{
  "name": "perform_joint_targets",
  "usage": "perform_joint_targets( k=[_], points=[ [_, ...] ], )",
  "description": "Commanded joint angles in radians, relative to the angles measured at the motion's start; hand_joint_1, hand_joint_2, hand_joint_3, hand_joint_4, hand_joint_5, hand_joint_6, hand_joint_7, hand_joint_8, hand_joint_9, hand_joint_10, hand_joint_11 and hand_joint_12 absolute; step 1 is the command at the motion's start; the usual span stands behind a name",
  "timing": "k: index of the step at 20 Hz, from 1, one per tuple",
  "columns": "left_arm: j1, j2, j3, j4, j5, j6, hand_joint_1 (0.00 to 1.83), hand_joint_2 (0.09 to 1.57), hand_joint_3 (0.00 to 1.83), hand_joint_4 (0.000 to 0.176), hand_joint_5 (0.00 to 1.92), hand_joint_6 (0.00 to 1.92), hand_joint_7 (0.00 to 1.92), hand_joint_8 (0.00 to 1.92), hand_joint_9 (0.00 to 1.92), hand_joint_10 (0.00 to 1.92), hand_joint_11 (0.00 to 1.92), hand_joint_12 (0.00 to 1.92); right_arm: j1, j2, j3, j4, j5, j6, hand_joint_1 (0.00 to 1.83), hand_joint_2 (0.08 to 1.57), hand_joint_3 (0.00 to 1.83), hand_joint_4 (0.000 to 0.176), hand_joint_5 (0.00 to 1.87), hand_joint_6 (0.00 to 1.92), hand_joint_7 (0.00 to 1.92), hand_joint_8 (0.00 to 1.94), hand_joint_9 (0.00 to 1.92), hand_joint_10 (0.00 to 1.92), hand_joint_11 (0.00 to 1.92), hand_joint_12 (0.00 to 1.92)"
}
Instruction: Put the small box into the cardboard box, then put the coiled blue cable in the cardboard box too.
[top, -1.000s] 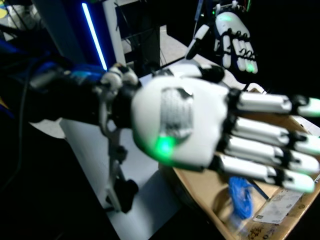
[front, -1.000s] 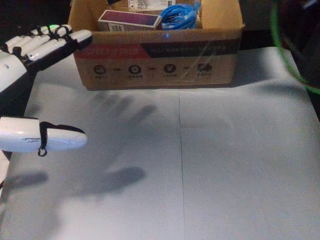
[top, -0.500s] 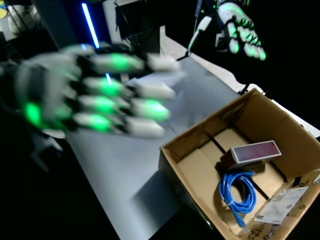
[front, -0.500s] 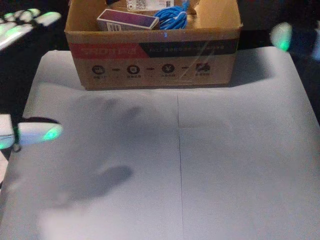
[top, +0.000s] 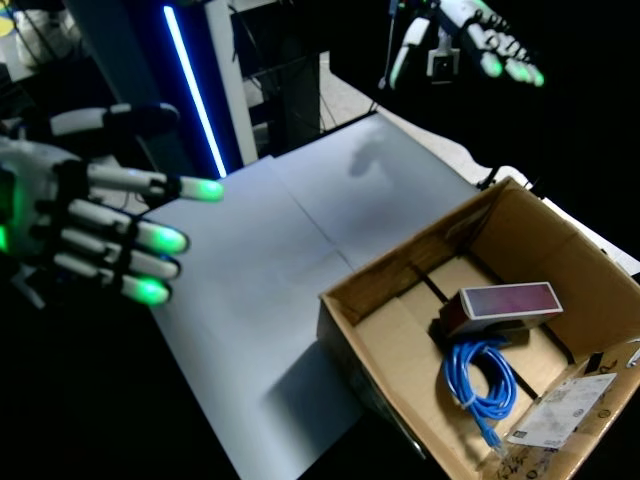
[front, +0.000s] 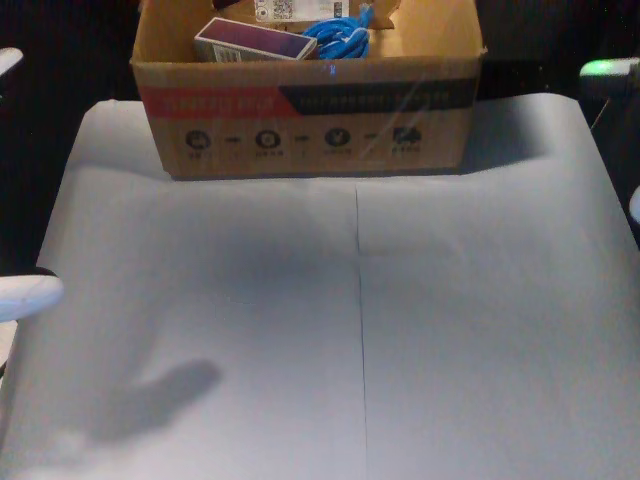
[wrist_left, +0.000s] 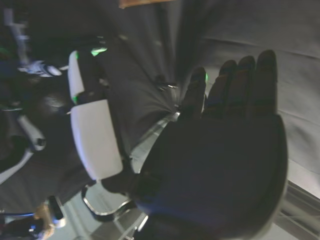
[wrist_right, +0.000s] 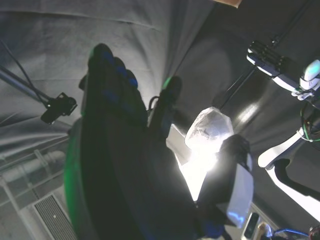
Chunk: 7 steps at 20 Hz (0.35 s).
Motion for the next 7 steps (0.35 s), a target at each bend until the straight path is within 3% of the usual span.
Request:
perform_joint_targets(
  k=[1,7],
  points=[
    [-0.003,0.004,-0.001,-0.002,-0.136,-0.006,0.57,0.84,0.0,0.176,0.06,0.0,0.0,0.0,0.0,0.0,0.0,0.0,0.005,0.005,0.001,0.024,0.127,0.004,0.51,0.86,0.0,0.176,0.0,0.0,0.0,0.0,0.0,0.0,0.0,0.0],
    [-0.003,0.001,-0.001,-0.007,-0.138,-0.006,0.6,0.8,0.0,0.176,0.04,0.0,0.0,0.0,0.0,0.0,0.0,0.0,0.004,-0.01,0.002,0.033,0.127,0.004,0.49,0.85,0.0,0.176,0.0,0.0,0.0,0.0,0.0,0.0,0.0,0.0]
  ],
)
